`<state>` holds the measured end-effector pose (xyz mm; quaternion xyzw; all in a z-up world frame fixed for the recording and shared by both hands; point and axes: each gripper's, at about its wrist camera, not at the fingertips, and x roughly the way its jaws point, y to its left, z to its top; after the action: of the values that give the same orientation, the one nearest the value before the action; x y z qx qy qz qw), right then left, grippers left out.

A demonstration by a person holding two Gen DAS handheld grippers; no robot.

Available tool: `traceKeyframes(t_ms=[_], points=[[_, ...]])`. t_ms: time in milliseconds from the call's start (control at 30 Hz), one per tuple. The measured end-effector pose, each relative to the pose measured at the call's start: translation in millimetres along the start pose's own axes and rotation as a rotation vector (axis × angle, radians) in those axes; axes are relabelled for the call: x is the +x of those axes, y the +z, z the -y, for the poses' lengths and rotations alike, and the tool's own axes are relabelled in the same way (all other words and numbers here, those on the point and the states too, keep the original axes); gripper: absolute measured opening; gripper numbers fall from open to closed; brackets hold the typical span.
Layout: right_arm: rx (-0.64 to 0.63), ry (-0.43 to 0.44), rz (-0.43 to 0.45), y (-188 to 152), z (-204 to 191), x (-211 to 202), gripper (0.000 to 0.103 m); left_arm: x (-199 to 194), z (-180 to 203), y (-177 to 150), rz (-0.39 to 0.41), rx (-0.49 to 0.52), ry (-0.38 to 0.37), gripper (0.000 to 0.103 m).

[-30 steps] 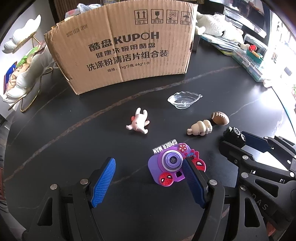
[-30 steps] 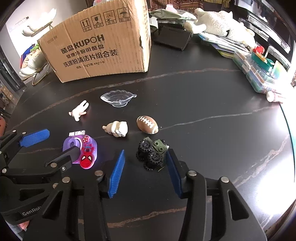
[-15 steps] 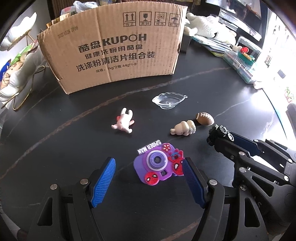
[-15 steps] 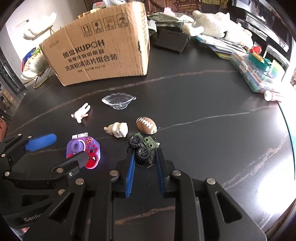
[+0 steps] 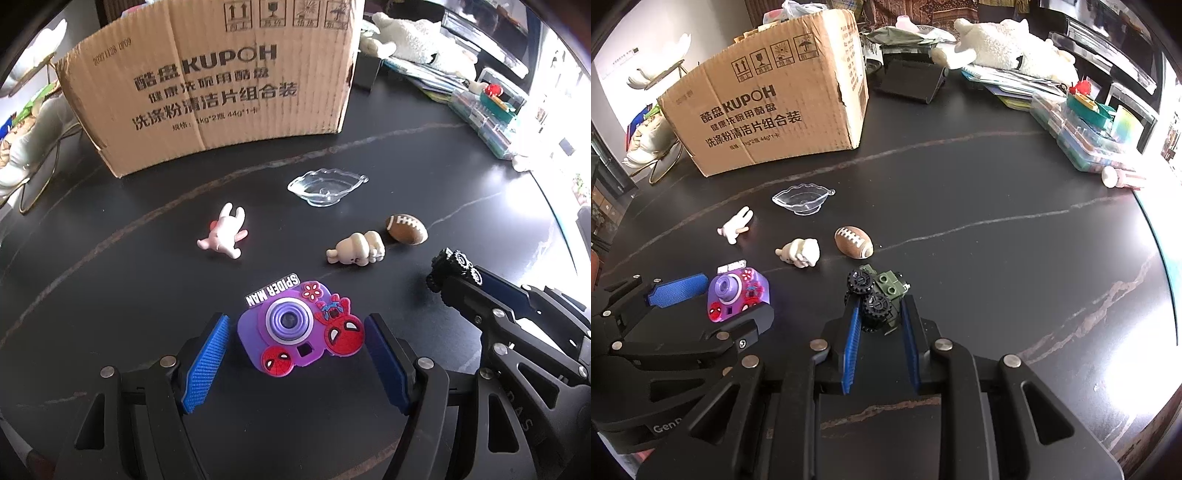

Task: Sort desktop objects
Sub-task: 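Grasp the purple Spider-Man toy with the left tool while the right tool grasps the black truck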

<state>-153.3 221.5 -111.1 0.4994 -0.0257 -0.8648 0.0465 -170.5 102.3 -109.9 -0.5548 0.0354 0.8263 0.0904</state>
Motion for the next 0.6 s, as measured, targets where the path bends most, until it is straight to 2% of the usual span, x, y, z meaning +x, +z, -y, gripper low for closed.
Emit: traceKeyframes(t_ms=[233, 600], points=[[-0.008, -0.018, -0.005, 0.0, 0.5, 5.7, 0.019, 7.2, 0.8, -2.4, 0.028, -0.003, 0.028, 0.071], [-0.011, 0.007, -0.007, -0.9, -3.1, 6.0, 0.019, 10.9, -2.9, -6.4, 0.075, -0.037, 0.057, 0.076]])
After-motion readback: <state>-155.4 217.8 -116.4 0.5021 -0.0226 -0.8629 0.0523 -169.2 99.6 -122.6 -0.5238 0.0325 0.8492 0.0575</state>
